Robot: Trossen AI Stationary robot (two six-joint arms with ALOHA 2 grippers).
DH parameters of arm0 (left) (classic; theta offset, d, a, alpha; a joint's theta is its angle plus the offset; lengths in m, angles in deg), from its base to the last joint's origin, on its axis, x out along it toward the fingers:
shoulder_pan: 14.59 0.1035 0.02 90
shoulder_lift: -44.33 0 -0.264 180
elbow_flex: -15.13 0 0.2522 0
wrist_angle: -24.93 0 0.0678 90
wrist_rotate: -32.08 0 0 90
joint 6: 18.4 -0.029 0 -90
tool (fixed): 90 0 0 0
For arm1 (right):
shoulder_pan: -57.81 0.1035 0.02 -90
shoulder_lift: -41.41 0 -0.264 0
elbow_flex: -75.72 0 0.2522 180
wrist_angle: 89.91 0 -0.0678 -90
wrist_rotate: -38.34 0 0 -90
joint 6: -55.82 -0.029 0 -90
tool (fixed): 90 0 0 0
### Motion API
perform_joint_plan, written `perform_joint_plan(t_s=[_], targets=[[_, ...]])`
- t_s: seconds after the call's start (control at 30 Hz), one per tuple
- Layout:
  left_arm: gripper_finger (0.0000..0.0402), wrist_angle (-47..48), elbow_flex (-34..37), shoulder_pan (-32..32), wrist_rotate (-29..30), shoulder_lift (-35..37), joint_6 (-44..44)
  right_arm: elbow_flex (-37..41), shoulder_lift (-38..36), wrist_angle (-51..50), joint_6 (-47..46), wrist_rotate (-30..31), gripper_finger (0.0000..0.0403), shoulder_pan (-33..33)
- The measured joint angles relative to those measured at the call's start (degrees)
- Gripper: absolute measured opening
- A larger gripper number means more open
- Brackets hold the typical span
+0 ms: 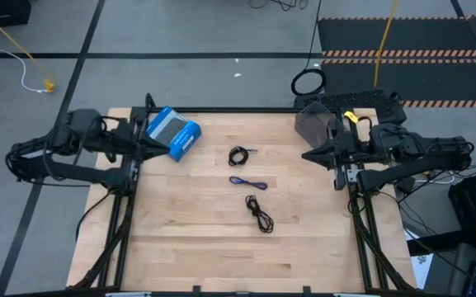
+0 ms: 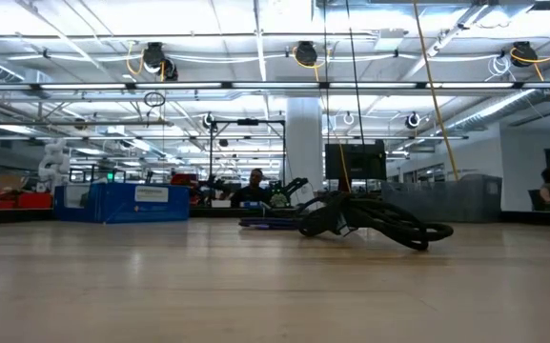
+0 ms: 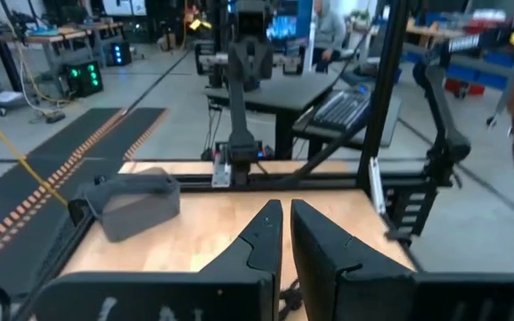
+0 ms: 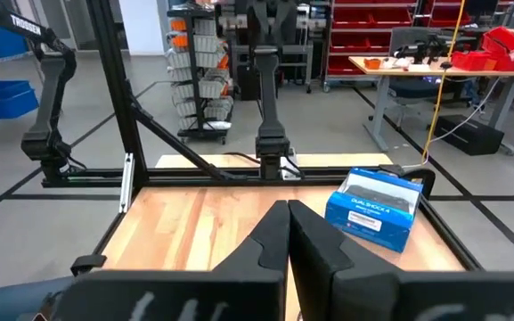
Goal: Pick and place USB-C Cables
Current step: Put the bottom black charger cable into the bin
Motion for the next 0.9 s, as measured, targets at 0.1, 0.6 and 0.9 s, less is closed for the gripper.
perform_joint_plan(t_s=[0.1,0.6,0.9], targets=[[0.0031,-0.08,0.23,0.00,0.00,-0.19,2.00,2.06,0.00,2.26,-0.56,0.00,0.0000,0.00],[0.0031,-8.60,11.86,0.00,4.04,-6.38,0.22,16.35,5.02,16.71,-6.11,10.46,0.0000,-0.11],[0.0031,-16.94,15.89,0.00,4.09,-12.35,-2.24,17.03,13.98,16.62,-9.95,10.51,0.0000,-0.09]])
